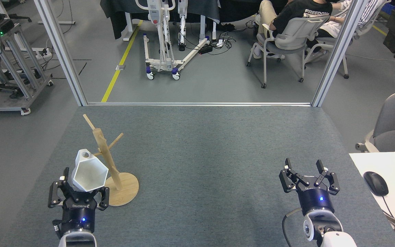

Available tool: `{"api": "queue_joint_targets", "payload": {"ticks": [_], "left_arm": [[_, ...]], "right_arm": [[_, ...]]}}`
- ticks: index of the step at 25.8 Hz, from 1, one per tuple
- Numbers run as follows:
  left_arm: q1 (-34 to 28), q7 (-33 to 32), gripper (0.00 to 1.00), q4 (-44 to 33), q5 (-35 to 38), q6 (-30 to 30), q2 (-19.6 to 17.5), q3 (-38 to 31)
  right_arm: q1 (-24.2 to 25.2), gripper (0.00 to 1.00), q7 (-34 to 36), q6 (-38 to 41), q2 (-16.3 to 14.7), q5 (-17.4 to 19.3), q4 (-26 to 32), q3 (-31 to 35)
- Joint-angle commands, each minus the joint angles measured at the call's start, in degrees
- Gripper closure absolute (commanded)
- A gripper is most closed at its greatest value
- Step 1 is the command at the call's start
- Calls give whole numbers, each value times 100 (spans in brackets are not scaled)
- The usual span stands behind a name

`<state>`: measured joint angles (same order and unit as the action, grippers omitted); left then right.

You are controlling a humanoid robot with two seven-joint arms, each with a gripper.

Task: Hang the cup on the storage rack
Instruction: 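Hook the cup onto a peg of the wooden stand with the left gripper, then open the left gripper and lift it away from the hanging cup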

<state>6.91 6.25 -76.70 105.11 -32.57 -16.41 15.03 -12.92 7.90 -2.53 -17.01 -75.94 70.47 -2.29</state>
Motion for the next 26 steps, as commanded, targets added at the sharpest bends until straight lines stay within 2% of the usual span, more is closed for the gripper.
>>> {"api": "queue_joint_targets", "payload": {"ticks": [1, 15, 22, 26], "left_arm": [[-32, -1, 0, -29, 1, -47, 7, 0], [-129, 52, 0, -64, 9, -144, 33, -9], [-577, -27, 0, -346, -8, -1656, 42, -26], [-735, -62, 0, -398, -35, -2201, 51, -26]], "right_arm": [[0, 1, 1, -2, -4, -8, 2, 0], [-131, 1, 10, 25, -12, 44, 108, 26], [-158, 1, 19, 7, -56, 80, 266, 44], [-140, 1, 27, -2, -65, 80, 371, 18]]}}
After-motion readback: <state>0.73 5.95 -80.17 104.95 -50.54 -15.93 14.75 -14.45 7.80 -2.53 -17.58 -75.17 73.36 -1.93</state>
